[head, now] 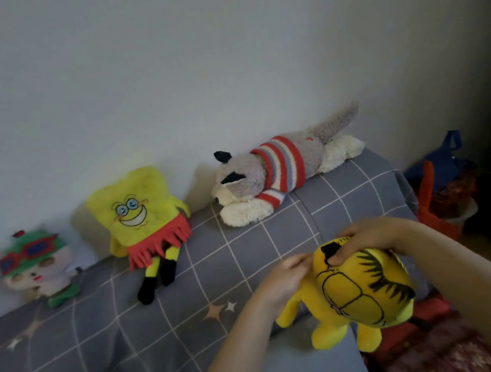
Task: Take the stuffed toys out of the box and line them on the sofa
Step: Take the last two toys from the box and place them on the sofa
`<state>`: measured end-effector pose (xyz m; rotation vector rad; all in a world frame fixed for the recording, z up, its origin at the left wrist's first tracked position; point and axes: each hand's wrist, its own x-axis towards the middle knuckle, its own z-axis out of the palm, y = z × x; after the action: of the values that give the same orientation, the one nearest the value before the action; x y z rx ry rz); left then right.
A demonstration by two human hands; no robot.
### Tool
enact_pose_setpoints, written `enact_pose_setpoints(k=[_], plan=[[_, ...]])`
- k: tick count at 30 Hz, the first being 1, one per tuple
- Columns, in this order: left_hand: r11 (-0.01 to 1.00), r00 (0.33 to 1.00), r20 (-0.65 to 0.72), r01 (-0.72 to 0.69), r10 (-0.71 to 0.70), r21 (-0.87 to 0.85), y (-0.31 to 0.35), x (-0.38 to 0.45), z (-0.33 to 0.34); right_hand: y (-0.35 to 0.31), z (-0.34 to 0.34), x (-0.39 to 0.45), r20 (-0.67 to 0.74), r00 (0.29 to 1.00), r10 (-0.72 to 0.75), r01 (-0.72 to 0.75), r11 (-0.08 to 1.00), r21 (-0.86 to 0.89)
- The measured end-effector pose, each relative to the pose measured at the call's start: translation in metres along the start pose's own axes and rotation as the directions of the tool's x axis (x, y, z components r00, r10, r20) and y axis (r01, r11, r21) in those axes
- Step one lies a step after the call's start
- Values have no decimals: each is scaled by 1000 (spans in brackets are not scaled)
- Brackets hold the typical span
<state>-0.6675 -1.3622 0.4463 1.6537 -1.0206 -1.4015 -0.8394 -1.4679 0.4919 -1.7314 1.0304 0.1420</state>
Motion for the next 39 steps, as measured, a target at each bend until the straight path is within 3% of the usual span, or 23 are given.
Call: enact_pose_setpoints(k=[2,4,8,13,17,19,23,29,34,39], plan=[[998,993,118,24,-18,-50,-14,-34,-26,-15,25,6,114,993,-5,6,1000,-9],[1000,987,161,6,-8,14,-34,-62,-47,-27,51,16,213,977,-21,30,999,-39],[982,997,77,7,-22,190,-86,-108,-74,-60,127,37,349,937,-34,73,992,-100],[998,996,-90,27,-21,57,-140,-157,-113,-79,213,61,472,880,-45,56,998,-10],[981,960,-253,72,-117,-181,-214,-189,-156,-73,282,85,293,954,-67,-38,940,338],[944,928,-326,73,-183,-322,-261,-198,-176,-61,322,102,254,966,-53,-63,901,430],[859,889,-361,67,-283,-507,-349,-202,-202,-34,413,131,259,959,-115,25,944,330],[817,836,-417,62,-356,-573,-450,-178,-226,17,515,190,155,985,-73,18,942,334],[798,815,-417,89,-402,-596,-507,-148,-239,33,554,231,35,998,-44,32,958,286],[764,784,-476,-5,-397,-646,-532,-127,-236,35,569,254,-34,997,-63,68,980,185]])
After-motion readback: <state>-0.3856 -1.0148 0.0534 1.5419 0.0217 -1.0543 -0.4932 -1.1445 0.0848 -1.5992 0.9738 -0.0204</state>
